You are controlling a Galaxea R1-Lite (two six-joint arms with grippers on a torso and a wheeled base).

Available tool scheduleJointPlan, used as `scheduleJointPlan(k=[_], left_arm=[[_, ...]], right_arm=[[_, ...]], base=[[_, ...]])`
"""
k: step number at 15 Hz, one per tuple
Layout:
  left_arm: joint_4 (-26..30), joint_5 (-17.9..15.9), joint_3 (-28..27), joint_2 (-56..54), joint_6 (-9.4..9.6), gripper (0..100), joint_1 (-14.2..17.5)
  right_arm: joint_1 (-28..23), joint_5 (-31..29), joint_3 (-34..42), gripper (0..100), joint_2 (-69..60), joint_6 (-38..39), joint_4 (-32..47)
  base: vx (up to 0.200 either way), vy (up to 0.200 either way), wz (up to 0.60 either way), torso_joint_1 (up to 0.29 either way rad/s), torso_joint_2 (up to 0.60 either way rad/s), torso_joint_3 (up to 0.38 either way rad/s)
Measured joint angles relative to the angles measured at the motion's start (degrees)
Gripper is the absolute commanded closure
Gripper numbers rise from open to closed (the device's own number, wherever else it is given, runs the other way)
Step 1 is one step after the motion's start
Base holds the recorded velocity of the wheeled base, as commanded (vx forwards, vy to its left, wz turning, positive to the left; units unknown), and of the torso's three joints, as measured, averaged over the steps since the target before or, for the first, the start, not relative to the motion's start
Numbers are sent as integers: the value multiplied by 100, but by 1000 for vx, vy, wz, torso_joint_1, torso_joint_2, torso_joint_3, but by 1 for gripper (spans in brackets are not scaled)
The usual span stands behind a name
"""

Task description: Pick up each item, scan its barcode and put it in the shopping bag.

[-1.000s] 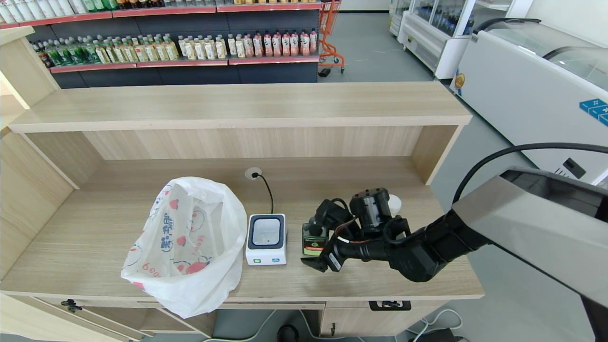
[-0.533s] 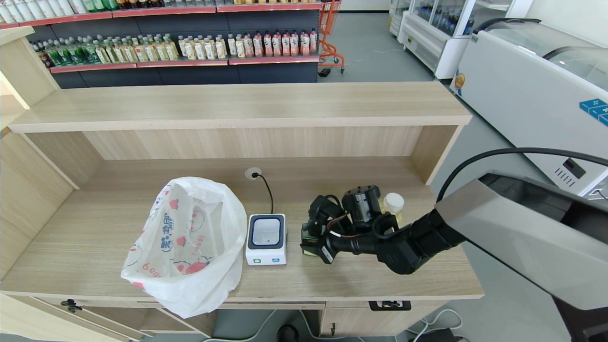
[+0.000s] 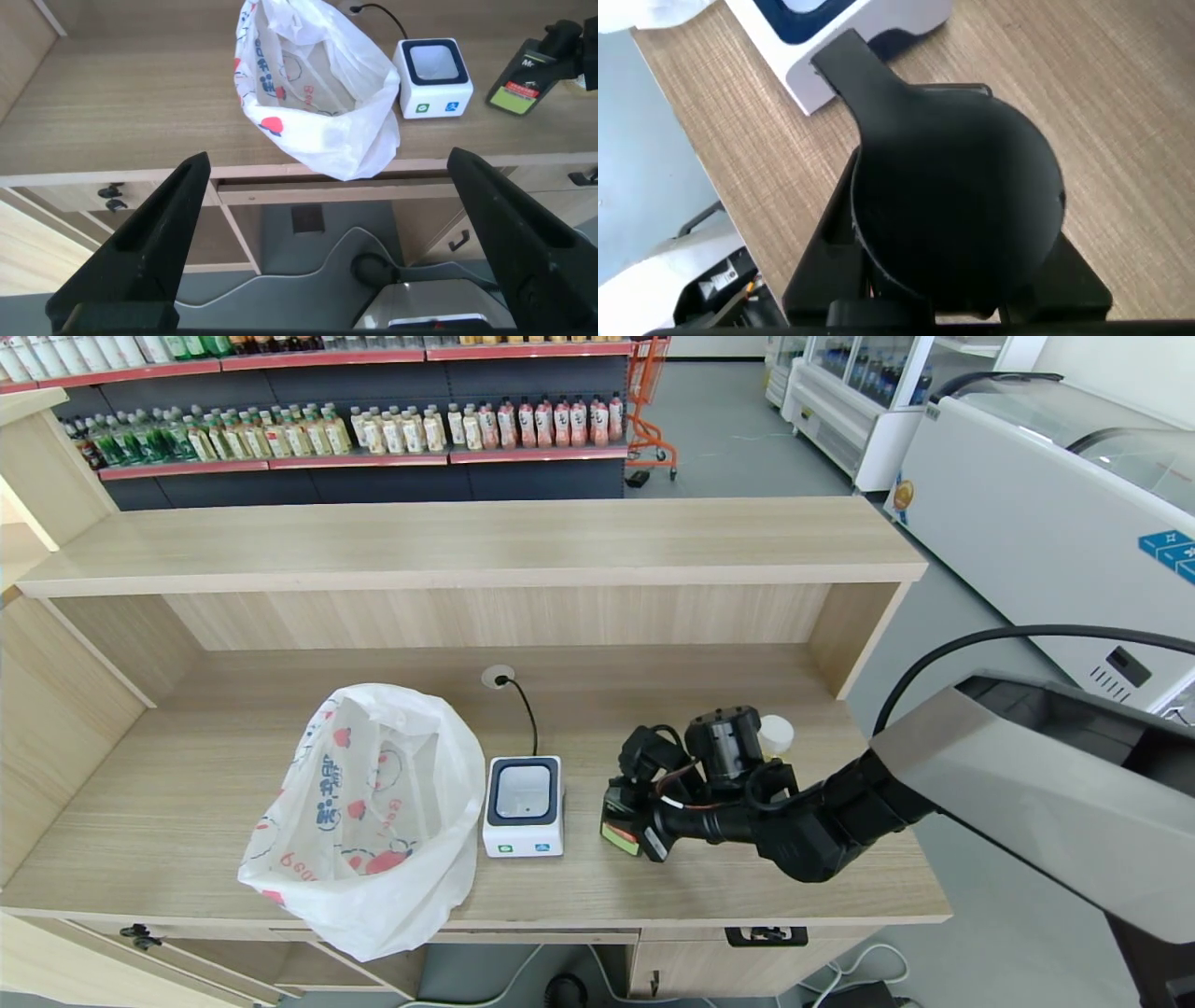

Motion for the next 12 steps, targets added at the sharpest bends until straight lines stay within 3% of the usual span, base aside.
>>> scheduleJointPlan(k=[12], left_arm=[[-2, 0, 0, 0, 0, 0, 0]], right_arm=[[-17, -156, 955, 100, -402, 0, -84]], base=[[0, 0, 0, 0, 0, 0]])
